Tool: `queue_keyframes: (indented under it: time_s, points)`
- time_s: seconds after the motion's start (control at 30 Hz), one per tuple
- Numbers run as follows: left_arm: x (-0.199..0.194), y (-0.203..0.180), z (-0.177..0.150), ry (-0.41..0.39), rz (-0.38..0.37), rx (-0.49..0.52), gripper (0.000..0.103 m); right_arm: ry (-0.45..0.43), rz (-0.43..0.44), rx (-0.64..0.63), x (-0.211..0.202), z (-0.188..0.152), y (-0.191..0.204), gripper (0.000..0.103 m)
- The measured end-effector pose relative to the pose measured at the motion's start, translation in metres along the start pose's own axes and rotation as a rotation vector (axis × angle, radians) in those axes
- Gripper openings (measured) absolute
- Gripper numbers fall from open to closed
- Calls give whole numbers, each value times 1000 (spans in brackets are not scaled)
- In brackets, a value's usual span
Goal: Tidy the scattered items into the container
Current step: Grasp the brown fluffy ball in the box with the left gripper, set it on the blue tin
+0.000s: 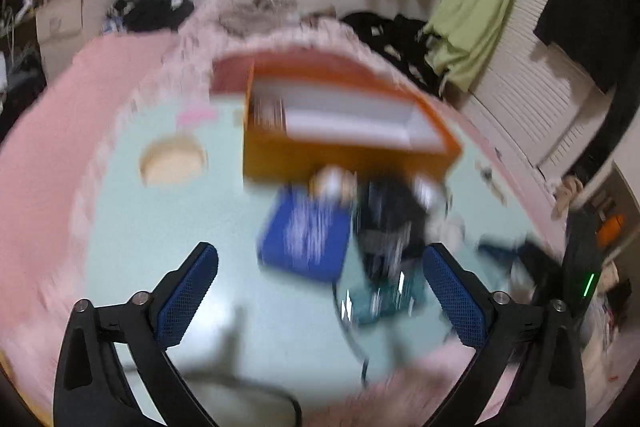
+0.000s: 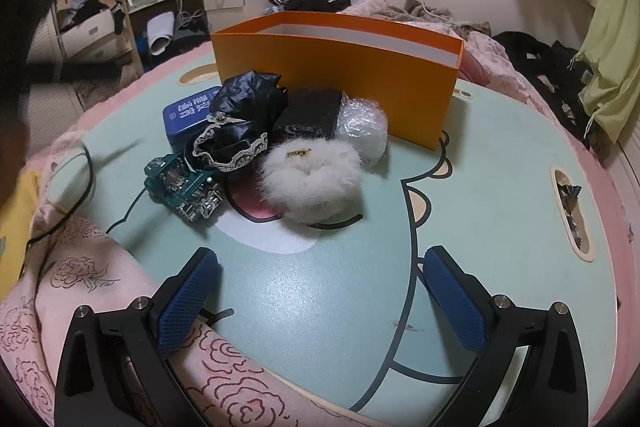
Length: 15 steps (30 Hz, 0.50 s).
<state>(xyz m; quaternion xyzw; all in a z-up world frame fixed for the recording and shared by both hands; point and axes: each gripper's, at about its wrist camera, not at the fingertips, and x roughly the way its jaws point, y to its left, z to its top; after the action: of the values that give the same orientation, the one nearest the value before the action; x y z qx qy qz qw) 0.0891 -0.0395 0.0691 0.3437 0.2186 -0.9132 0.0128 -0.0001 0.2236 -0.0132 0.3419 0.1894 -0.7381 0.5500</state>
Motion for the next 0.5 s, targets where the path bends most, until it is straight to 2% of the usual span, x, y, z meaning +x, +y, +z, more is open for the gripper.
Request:
queue_keyframes:
  time_s: [0.03, 0.07, 0.1, 0.13, 0.2, 0.3, 0.4, 0.5]
  points:
    - [1, -3, 28, 25, 3, 15, 82, 1, -1, -2, 0, 1, 0, 103]
    - [7, -4, 47, 62, -12, 15, 68, 1, -1, -2, 0, 0, 0, 103]
    - [14, -3, 64, 105, -36, 7, 59, 1, -1, -2, 0, 1, 0, 103]
    - [31, -1, 88, 175, -68, -20, 57, 1, -1, -1, 0, 0, 0, 103]
    - [58, 2, 111, 265, -55, -45, 47, 1, 0, -2, 0, 1, 0, 103]
    - [108, -2, 131, 394, 97, -4, 43, 0, -1, -2, 0, 1, 0, 103]
    - [149, 4, 129, 511, 189, -21, 28, 0, 0, -1, 0, 1, -1, 103]
    - [172, 7, 120, 560, 262, -14, 26, -1, -1, -1, -1, 1, 1, 103]
